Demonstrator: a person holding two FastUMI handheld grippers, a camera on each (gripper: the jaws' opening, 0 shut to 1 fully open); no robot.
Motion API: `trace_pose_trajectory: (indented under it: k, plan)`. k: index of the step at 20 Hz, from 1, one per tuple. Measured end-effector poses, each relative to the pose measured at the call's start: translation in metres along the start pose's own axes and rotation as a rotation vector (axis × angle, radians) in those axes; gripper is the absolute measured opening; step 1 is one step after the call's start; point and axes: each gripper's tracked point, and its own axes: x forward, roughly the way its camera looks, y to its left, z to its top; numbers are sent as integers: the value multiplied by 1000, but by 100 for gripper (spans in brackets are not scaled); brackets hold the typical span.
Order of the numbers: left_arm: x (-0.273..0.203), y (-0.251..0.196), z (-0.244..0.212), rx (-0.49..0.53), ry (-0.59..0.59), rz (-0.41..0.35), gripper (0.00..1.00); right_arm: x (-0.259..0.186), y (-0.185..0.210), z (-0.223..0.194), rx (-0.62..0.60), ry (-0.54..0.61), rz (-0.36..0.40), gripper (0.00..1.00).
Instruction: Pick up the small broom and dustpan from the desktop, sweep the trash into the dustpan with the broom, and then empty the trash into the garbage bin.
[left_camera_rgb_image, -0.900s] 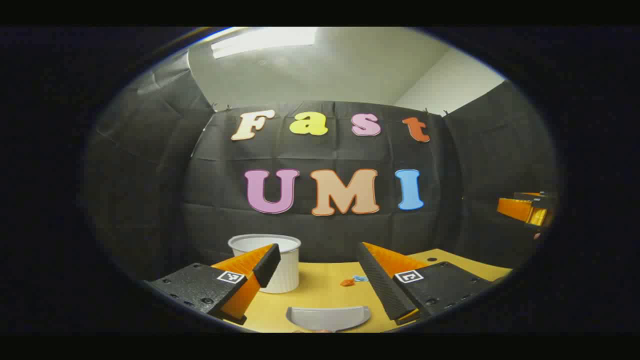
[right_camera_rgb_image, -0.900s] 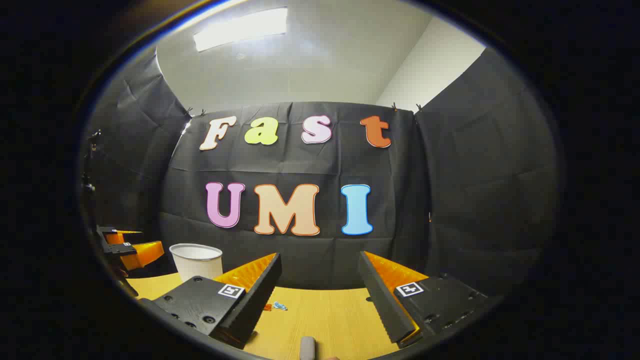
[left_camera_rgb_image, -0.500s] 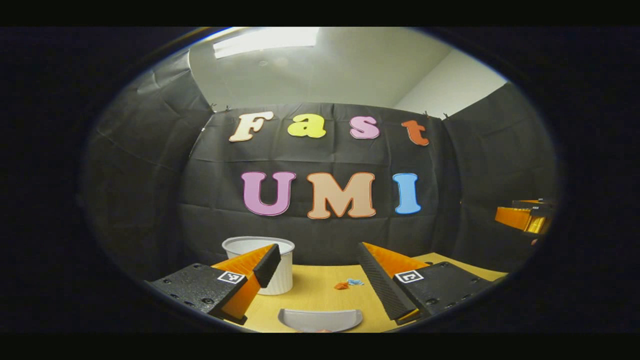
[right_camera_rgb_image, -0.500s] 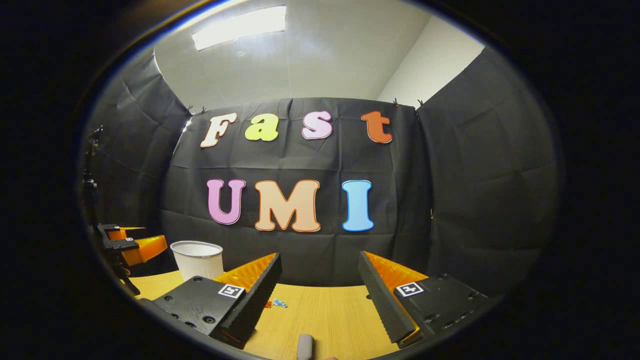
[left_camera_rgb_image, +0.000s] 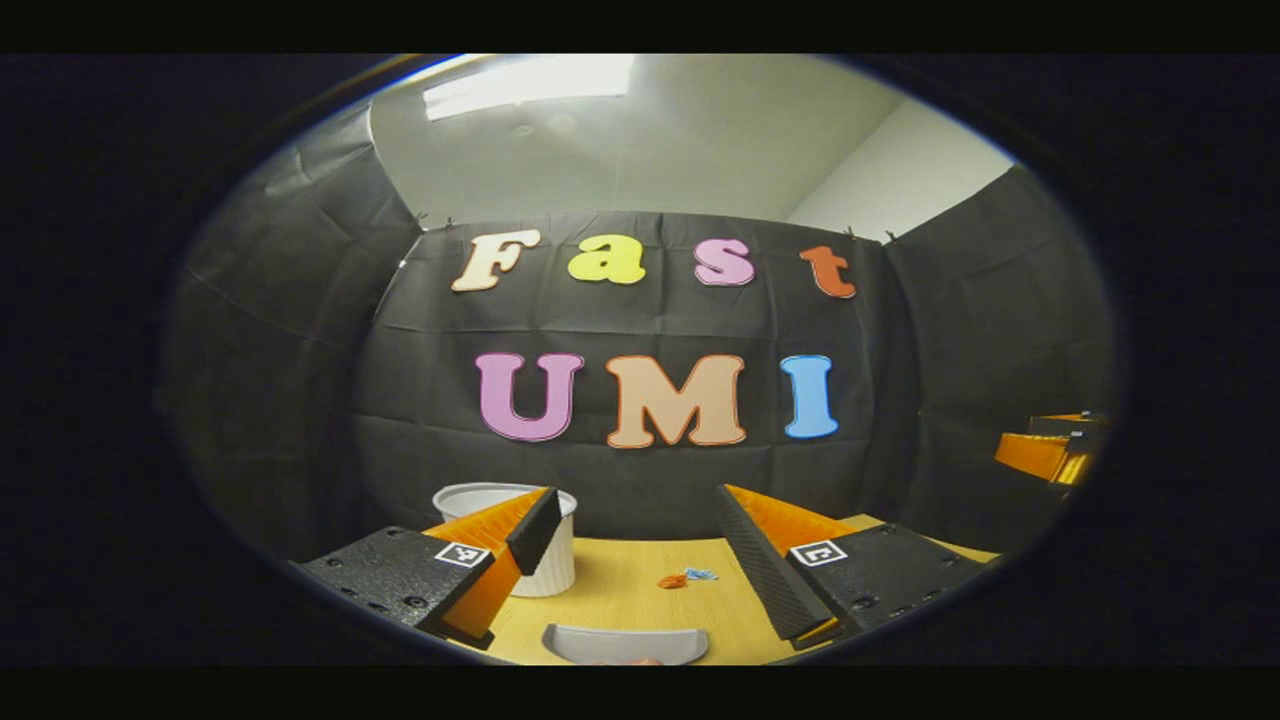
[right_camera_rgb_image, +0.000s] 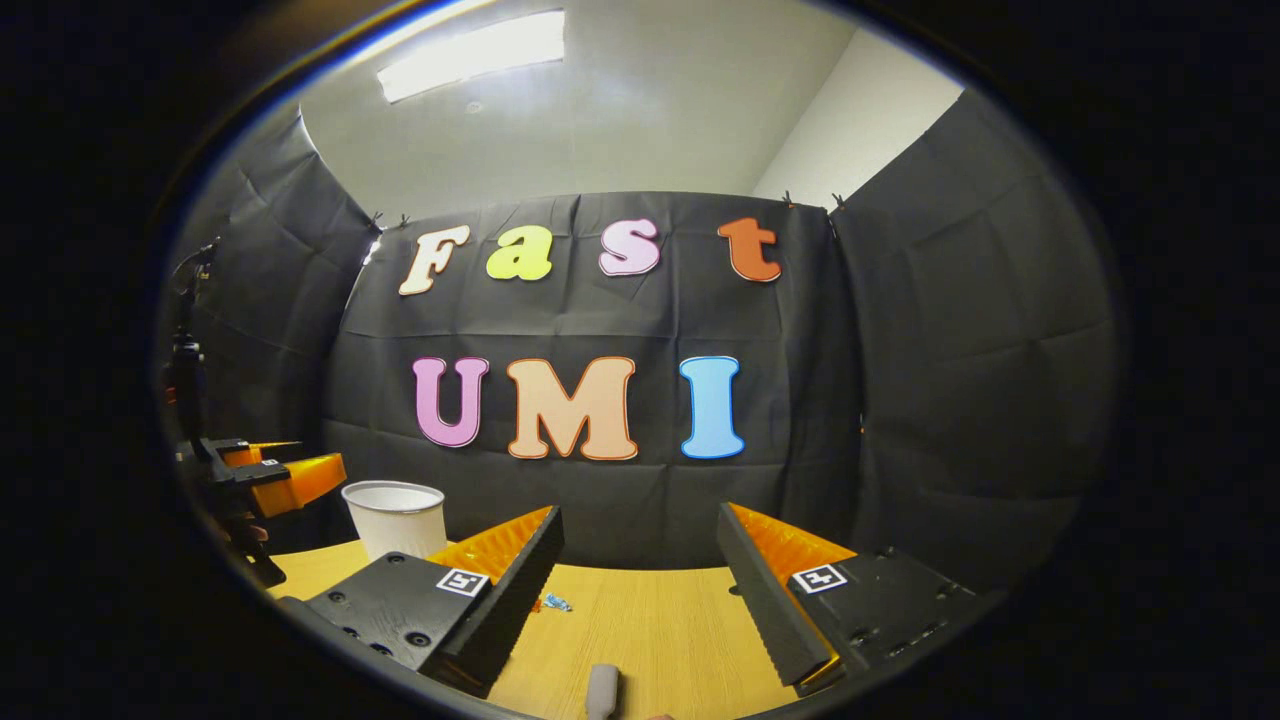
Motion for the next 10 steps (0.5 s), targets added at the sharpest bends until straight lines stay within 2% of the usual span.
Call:
trace_pose_trajectory:
  k: [10]
  plan:
    - [-6, -6, -1, 2, 1, 0, 93, -7, 4, 7, -15, -11, 24, 93]
